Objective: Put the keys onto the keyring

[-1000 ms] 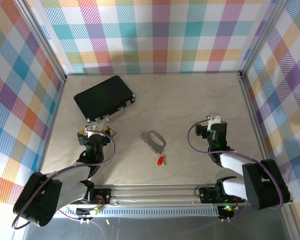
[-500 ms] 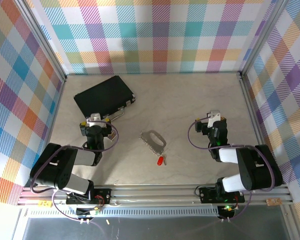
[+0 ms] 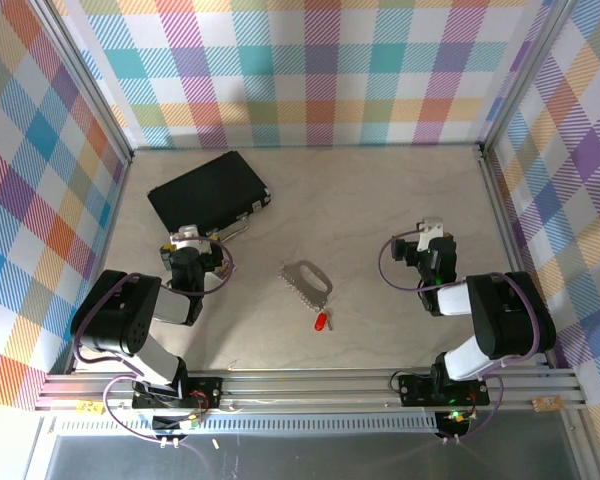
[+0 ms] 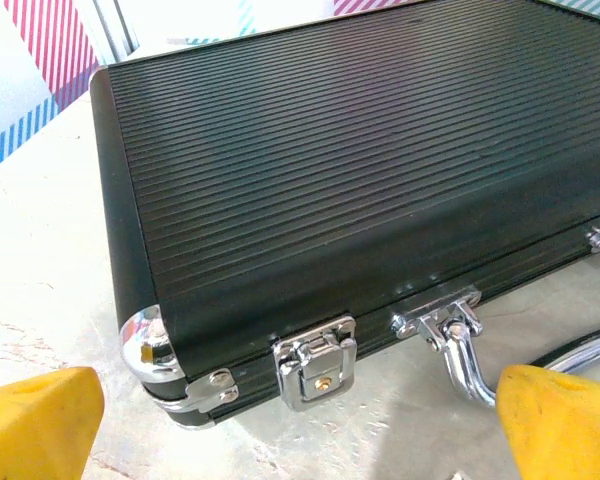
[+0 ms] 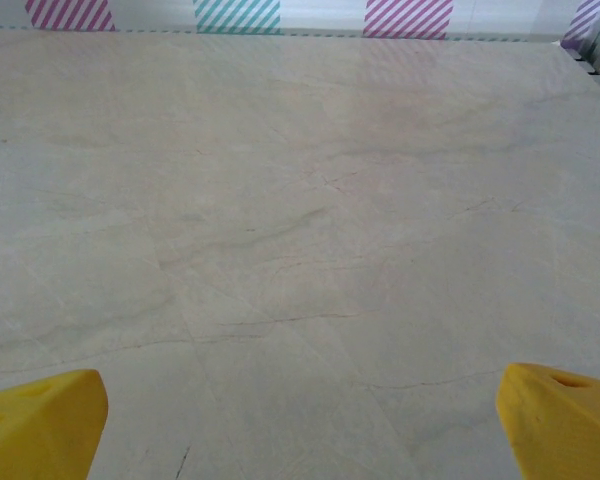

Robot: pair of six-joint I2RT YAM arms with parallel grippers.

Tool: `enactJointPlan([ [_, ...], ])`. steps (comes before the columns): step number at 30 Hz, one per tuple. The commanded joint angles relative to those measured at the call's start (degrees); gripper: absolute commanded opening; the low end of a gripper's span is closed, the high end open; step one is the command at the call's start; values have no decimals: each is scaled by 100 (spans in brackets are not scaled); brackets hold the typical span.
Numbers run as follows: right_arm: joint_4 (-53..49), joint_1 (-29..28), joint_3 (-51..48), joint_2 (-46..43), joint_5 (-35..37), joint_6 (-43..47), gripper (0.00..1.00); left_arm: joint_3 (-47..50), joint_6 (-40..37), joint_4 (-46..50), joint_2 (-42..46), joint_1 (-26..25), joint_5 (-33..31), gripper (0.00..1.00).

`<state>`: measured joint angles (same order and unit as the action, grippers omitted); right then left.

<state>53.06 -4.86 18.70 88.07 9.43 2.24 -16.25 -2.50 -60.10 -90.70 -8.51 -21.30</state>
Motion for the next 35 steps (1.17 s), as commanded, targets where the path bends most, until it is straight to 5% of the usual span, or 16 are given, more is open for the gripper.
enactJointPlan([
  [1, -11, 81, 240, 21, -187, -165, 99, -233, 178, 79, 15, 112, 211, 100],
  [5, -450, 386, 442, 1, -523, -427, 99, -607, 217, 769, -23, 201, 374, 100],
  [35, -415, 390, 428, 8, -512, -411, 99, -601, 173, 783, -10, 260, 668, 100],
])
